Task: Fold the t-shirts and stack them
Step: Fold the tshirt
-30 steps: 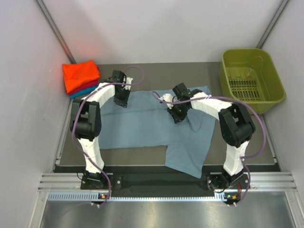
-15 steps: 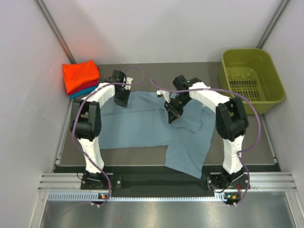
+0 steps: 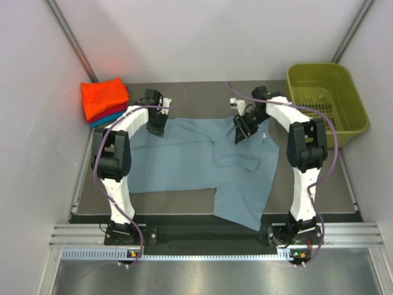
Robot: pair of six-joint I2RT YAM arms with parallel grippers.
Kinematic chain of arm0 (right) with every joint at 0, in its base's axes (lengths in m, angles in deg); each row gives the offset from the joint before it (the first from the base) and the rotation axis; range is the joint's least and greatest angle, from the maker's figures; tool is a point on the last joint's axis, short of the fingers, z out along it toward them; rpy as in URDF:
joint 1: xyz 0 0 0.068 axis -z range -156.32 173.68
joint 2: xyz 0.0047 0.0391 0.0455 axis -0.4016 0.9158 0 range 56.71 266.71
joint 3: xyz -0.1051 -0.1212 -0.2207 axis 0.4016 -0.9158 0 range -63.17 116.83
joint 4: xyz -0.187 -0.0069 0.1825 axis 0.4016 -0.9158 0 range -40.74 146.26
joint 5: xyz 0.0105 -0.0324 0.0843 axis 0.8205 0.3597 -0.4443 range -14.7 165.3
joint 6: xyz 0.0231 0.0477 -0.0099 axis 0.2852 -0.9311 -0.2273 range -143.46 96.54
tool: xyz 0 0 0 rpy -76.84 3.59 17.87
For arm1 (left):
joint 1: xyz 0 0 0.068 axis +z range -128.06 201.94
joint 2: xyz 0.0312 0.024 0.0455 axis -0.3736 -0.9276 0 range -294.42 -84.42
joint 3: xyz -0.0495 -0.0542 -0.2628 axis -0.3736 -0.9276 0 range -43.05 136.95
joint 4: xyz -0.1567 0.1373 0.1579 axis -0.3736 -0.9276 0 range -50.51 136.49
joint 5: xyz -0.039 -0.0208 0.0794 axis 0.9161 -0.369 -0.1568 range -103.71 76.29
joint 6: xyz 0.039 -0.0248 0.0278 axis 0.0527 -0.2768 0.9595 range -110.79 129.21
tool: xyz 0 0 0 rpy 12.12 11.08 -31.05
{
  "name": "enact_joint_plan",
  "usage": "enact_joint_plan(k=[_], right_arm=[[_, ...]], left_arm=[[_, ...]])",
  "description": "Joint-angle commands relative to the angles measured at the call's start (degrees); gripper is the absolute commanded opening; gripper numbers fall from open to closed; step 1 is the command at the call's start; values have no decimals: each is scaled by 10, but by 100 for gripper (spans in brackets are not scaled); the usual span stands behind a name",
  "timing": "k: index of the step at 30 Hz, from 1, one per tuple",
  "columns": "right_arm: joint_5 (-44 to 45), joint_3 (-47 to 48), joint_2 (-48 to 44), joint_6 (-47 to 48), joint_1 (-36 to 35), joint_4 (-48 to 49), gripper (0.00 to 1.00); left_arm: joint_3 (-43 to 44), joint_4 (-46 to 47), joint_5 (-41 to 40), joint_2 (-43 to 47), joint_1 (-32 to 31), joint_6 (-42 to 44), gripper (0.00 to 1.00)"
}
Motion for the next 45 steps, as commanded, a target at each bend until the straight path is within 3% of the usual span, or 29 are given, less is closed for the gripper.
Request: enact_joint_plan(k=[1,15,22,33,45], right_arm=[[37,43,-29,-26,27,54,47],[103,85,81,-121,88,125,46],[225,160,146,-171,115,170,45],[281,275,228,-175,123,199,48],[298,336,256,-160,116,234,50]], left_arm=[[45,9,-18,-19,14,13,21],[177,-31,-69,-161,55,-5,26],[343,-84,-87,-278,67,4,27],[559,-71,-99,-423,70,21,35],[588,52,-122,-427,66,31,45]])
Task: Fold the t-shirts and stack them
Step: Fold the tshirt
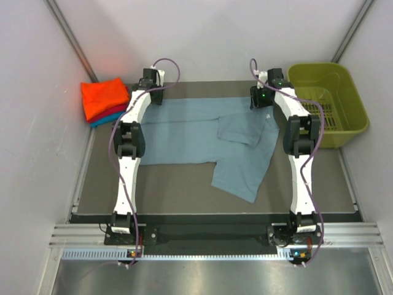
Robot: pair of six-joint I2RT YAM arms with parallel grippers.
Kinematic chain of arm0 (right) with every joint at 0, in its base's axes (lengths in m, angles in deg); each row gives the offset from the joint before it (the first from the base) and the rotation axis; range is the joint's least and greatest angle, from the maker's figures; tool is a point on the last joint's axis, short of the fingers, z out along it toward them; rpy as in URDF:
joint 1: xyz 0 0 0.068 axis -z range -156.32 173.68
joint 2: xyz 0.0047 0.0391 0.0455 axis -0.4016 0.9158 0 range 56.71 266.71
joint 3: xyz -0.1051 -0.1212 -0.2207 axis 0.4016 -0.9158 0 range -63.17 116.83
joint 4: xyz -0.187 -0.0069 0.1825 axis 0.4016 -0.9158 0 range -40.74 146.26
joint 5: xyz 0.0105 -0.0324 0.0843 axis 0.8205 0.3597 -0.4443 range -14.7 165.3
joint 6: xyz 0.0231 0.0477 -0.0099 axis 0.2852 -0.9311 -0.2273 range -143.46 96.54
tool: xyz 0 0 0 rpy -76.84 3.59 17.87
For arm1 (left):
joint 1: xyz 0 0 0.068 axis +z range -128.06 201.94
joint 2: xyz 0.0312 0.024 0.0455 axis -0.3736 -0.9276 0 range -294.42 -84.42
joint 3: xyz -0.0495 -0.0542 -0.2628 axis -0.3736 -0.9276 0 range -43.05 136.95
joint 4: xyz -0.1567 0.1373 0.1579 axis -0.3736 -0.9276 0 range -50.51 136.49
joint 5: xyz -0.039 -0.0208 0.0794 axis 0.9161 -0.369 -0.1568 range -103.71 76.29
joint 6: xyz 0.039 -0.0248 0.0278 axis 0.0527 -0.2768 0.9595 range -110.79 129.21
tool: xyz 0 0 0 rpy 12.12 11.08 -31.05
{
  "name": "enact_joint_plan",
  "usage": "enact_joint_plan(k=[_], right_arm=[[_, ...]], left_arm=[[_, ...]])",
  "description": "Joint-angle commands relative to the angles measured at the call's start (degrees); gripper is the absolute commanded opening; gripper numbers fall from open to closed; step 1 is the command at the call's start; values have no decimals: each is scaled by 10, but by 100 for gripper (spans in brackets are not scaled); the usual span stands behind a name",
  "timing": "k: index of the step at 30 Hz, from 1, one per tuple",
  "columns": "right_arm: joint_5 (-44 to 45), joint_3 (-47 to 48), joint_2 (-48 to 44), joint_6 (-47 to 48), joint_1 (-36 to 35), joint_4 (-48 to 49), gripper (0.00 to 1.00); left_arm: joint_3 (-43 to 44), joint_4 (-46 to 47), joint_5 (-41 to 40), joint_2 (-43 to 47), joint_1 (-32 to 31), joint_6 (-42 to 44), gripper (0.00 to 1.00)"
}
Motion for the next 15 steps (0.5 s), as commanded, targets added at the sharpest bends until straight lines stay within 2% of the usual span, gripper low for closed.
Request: enact_joint_plan(k=[1,4,7,8,9,11,12,14,15], right_arm=[[64,30,27,29,8,42,50],[44,31,-1,35,3,34,52],[9,-7,-85,23,3,23,54],[0,-22,-142,19,2,21,54],[-9,-56,-172,17,1,20,55],[-32,-93,-260,20,-3,19,56],[-39,-144,-289,23,-5,20,56],[-76,-211,-375,58,-15,26,57],[-84,-284,-402,107,-23,24,57]], left_arm=[[15,59,-53,-27,9,8,46],[34,51,-65,8,5,-13,49],[38,25,-82,98,-1,-61,52],[32,22,-82,125,-7,-68,55],[7,23,-80,184,-12,-69,56],[-28,22,-66,242,-18,-75,61],[-77,17,-56,298,-18,-94,61],[-148,16,-31,355,-18,-105,62],[-235,22,-23,410,-18,-108,62]])
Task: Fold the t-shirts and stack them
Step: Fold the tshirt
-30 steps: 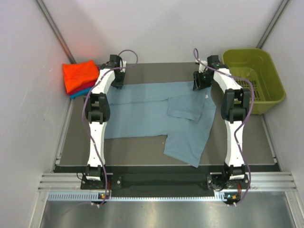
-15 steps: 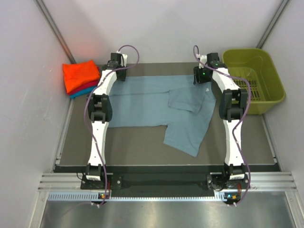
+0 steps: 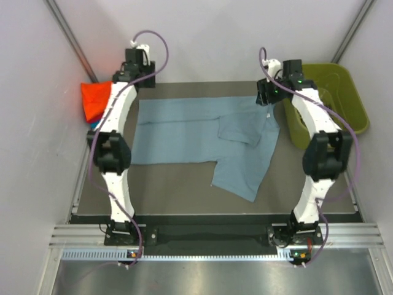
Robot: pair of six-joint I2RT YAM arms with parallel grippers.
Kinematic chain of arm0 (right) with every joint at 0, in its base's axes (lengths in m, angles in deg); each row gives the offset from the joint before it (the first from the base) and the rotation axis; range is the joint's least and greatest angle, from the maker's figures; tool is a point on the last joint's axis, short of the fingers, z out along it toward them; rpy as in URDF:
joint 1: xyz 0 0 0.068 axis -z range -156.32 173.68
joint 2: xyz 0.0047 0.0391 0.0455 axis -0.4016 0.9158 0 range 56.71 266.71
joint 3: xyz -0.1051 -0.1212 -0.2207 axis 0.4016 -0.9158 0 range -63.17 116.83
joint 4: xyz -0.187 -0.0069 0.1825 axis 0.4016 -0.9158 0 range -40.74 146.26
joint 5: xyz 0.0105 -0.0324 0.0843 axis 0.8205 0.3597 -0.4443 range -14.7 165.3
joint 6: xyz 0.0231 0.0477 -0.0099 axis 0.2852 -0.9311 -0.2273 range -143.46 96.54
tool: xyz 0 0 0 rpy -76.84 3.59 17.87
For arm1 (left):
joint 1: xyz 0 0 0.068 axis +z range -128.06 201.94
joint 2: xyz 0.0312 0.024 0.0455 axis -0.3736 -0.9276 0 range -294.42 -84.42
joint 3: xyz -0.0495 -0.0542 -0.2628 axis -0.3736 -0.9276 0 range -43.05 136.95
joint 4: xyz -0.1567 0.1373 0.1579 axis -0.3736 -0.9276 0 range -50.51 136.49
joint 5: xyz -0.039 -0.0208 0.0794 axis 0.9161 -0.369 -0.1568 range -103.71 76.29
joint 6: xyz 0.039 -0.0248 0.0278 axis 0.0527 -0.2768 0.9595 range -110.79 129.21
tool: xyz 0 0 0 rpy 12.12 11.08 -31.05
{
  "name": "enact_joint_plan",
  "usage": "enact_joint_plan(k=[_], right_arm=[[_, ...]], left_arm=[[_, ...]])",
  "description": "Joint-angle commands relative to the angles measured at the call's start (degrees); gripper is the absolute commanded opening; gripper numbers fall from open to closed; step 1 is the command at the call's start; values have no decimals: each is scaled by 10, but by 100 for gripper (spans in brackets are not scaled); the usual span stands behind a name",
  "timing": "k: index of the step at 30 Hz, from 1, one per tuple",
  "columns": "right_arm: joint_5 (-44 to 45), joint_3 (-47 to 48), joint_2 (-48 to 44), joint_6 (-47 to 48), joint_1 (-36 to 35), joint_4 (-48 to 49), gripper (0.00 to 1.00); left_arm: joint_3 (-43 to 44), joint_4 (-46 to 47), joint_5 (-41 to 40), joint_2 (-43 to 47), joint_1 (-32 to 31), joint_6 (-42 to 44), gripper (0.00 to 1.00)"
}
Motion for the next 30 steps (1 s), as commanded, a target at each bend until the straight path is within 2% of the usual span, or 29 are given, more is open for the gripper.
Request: enact_joint_plan(k=[1,2,3,5,9,13,18,23,30], right_arm=[[-59,-116,-168,95,-34,12,57],[-59,-158,-216,119,-44,10,57],[-59,-237,-239,140,-53,12,57],[-66,-348,-300,189,-81,22,56],[-73,-460,-358,242,-137,6,55],[-75,-503,-370,320,-198,-84,53],[-42,-574,-392,399,-261,-116,52],[-45,-604,-431,427,-288,-126,52],[-41,-633,-462,420,-336,-136,52]], left_arm=[[-137,21,34,190,-5,-35,61],[-184,27,38,214,-5,-35,61],[-262,32,34,250,-5,-35,61],[-344,40,27,275,-5,-42,60],[-412,53,35,305,-4,-64,58],[-432,52,48,309,-3,-66,57],[-443,42,47,294,-1,-65,56],[-463,43,51,291,1,-70,55],[-437,20,60,267,2,-57,55]])
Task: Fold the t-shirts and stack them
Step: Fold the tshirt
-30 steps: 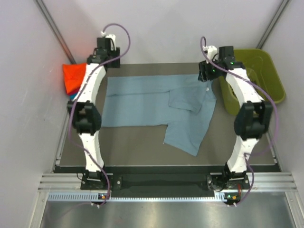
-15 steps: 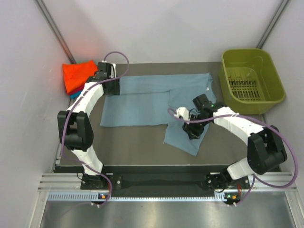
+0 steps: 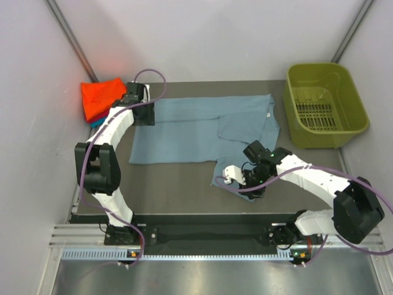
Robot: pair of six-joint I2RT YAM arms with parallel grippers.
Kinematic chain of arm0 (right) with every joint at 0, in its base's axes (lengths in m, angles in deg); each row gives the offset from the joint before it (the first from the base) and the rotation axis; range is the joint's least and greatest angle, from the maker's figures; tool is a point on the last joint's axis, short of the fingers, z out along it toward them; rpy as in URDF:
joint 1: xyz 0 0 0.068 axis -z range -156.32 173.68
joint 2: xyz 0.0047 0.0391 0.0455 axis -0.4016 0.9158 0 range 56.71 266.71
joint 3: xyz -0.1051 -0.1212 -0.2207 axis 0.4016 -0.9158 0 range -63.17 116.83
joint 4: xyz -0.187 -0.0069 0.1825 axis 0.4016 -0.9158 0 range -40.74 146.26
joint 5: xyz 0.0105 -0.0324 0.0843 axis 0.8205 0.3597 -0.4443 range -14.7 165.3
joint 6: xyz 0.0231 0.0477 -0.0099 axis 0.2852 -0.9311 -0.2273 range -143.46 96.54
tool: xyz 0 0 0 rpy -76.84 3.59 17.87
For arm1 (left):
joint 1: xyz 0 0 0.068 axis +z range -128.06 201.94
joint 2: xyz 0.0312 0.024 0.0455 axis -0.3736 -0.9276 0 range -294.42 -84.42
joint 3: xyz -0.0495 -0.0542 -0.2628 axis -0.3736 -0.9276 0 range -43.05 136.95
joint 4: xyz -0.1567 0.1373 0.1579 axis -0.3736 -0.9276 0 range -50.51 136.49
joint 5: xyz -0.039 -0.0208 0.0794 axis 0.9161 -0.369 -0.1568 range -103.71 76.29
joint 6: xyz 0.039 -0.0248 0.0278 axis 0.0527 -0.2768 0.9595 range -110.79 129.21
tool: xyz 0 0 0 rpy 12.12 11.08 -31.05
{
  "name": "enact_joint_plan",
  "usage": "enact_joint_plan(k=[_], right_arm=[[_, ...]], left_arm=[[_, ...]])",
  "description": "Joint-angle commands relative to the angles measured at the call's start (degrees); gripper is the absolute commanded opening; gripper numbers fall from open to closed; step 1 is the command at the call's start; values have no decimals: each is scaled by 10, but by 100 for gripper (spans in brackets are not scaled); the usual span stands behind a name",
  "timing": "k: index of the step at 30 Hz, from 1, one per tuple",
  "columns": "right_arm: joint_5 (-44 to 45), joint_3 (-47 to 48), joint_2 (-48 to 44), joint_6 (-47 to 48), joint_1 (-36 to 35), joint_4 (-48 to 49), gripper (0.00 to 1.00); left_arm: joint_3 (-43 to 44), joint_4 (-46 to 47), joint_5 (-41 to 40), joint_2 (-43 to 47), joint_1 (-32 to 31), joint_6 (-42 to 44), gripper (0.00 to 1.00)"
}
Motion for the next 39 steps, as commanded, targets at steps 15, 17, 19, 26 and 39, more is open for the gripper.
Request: enact_joint_plan(k=[15,17,19,26,39], right_arm=[[40,-63,3,-23,-63,73,51],[47,-83,9,-24,-72,82,50],[61,-94,9,-25,-75,99,50],[112,-108,26,-12,-75,132,50],[182,-82,41,-22,-72,156,0]], left_arm=[[18,-18,14,7,4,-6,55],[15,-19,12,11,5,-3,55],[12,-20,12,15,7,-3,55],[-28,-15,19,40,21,-28,55],[-122,-71,163,46,151,-181,56]])
